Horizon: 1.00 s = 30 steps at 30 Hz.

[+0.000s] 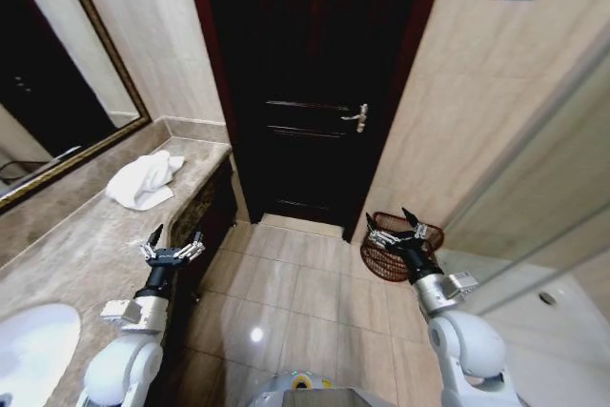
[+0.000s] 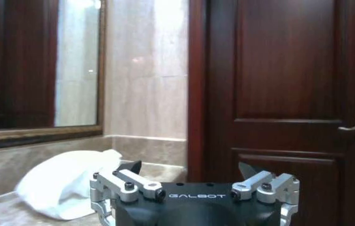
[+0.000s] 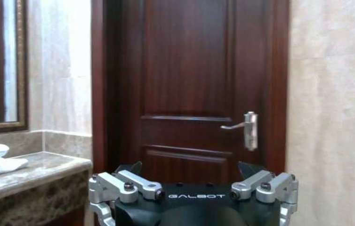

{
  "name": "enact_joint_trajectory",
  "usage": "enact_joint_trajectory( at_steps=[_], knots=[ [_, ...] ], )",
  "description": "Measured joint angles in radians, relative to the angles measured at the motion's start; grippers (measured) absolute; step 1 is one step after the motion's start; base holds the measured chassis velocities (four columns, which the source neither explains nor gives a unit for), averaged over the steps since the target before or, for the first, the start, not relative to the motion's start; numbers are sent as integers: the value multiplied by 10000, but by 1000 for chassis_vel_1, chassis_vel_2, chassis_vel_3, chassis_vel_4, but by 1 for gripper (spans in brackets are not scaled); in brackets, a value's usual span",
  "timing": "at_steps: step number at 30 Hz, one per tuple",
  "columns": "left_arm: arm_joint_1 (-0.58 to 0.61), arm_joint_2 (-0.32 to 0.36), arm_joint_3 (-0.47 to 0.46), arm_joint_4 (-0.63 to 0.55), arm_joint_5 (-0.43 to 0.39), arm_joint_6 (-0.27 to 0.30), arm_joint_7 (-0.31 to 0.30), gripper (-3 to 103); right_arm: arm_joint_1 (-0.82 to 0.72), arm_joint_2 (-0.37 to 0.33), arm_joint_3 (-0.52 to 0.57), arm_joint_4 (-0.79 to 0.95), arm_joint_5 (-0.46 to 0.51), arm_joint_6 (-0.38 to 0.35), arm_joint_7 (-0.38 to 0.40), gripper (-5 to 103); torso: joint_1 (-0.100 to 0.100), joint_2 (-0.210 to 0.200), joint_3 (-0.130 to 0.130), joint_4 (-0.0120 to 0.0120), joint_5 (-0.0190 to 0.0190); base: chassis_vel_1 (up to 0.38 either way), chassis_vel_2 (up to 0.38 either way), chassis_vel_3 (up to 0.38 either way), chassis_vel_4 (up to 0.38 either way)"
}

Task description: Discard the used towel into the hamper.

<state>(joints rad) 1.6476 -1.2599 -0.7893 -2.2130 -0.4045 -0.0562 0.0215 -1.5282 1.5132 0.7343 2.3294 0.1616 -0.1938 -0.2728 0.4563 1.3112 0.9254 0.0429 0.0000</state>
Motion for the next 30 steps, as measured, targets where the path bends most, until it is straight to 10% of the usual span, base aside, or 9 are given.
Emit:
enact_joint_trajectory(
  at_steps=[30],
  knots=[
    [-1, -116, -15, -26, 92, 143, 106, 100, 222, -119, 78, -412, 167, 63, -84, 100, 2, -1, 1, -2, 0, -57, 140, 142, -57]
  ],
)
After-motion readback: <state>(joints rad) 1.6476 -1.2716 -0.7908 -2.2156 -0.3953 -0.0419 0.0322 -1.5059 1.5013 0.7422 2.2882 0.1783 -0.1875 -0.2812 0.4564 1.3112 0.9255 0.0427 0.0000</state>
